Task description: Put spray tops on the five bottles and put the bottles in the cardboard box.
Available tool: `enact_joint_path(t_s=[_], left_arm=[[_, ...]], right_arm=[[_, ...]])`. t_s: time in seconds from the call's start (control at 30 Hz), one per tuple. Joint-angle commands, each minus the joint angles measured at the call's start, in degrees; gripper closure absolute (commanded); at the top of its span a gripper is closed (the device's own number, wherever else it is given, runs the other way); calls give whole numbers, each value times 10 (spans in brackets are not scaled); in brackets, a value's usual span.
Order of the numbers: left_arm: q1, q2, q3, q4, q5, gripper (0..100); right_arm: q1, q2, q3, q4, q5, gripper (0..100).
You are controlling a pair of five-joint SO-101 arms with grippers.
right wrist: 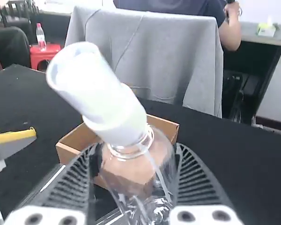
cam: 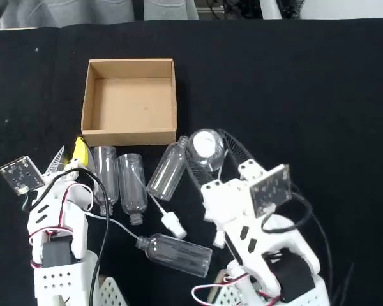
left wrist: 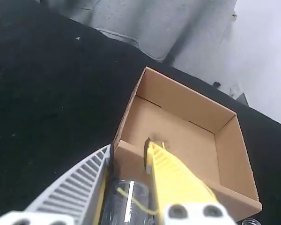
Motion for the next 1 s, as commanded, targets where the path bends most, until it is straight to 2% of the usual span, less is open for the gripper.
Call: enact_joint_path(t_s=[0.0, 0.23, 0.97], left_arm=[[-6, -4, 15, 3, 1, 884], [-6, -4, 15, 4, 1, 884], [-6, -4, 15, 21, 1, 884]], right_arm=[[13, 109, -108, -3, 7, 927], [12, 233, -187, -9, 7, 927], [10, 523, -301, -182, 3, 928]])
